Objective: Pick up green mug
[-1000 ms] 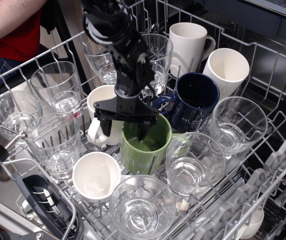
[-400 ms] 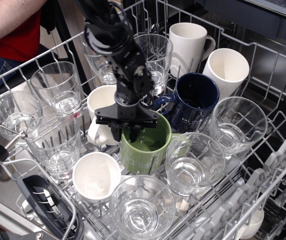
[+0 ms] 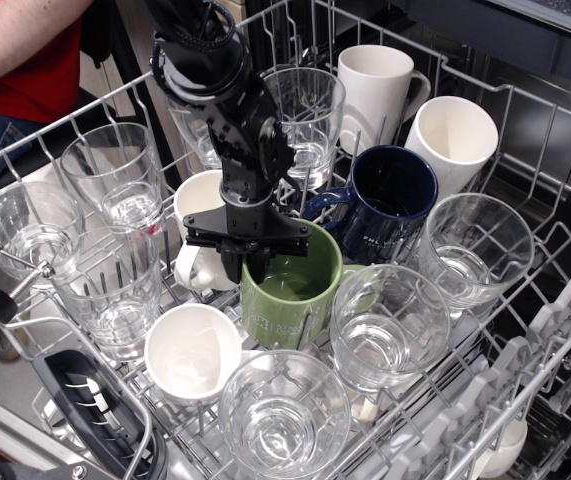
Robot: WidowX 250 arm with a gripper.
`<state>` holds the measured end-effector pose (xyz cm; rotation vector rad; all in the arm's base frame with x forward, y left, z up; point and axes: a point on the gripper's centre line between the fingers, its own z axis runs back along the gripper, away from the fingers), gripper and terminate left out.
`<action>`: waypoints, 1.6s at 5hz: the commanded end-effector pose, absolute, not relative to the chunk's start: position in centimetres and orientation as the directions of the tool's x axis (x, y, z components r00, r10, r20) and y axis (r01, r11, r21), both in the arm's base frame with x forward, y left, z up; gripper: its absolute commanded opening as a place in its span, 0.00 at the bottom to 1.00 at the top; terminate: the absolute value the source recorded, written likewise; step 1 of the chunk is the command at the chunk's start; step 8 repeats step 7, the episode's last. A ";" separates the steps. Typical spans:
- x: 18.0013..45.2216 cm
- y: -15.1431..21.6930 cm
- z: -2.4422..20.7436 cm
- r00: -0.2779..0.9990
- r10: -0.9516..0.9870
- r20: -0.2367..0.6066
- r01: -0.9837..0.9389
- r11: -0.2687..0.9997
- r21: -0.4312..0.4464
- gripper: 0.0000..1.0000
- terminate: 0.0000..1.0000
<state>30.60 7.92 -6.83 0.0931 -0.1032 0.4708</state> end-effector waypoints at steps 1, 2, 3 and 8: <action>31.7 9.0 -0.2 0.864 0.495 0.097 -0.494 0.869 -0.028 0.00 0.00; 31.2 9.0 2.8 0.873 0.483 0.061 -0.479 0.875 -0.075 0.00 0.00; 31.1 9.4 5.2 0.872 0.487 0.046 -0.478 0.869 -0.128 0.00 0.00; 29.7 9.0 15.3 0.898 0.430 -0.093 -0.438 0.895 -0.082 0.00 1.00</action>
